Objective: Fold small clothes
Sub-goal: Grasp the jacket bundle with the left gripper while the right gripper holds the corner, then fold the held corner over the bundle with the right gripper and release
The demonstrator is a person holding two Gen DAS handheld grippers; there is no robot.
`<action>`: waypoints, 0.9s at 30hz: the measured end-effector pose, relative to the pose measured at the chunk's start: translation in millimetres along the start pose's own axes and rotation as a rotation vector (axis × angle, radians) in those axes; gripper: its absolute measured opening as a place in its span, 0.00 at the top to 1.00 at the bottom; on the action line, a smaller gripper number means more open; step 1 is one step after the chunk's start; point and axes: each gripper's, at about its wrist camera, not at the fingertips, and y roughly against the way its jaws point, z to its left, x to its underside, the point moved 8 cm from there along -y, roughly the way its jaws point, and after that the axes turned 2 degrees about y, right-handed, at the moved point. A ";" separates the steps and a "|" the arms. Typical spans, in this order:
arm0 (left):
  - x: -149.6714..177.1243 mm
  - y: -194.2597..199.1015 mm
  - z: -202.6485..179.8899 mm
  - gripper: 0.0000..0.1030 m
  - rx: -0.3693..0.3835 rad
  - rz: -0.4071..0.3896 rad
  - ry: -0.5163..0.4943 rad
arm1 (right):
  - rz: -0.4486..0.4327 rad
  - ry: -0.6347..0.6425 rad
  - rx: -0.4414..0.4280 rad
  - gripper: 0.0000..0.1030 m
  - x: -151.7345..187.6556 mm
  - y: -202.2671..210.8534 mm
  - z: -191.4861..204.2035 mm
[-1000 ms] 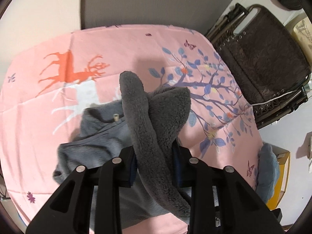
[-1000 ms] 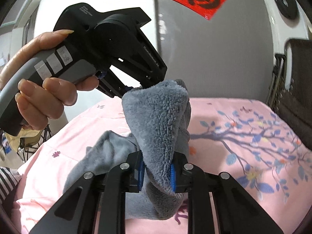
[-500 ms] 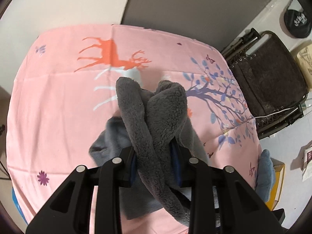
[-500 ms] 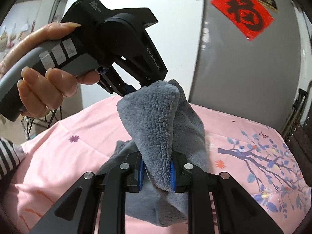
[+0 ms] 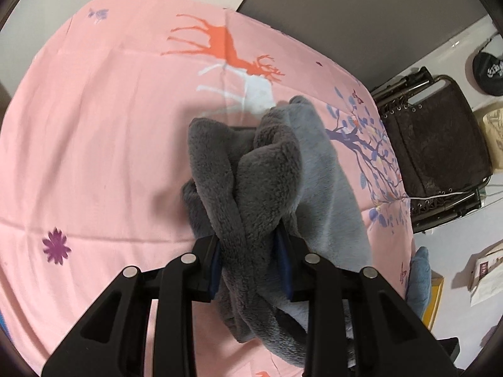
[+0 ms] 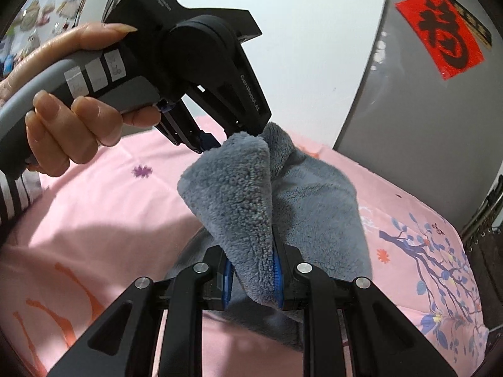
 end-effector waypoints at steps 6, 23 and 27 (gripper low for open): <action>10.0 -11.6 15.7 0.66 0.009 -0.003 0.028 | 0.068 0.019 -0.037 0.75 16.4 -13.3 14.3; 3.0 61.0 12.7 0.38 -0.179 -0.232 -0.046 | 0.032 -0.016 -0.187 0.47 35.9 42.4 13.8; 2.8 71.9 -24.3 0.37 -0.165 -0.273 -0.136 | -0.029 -0.172 -0.283 0.48 23.4 64.5 -16.2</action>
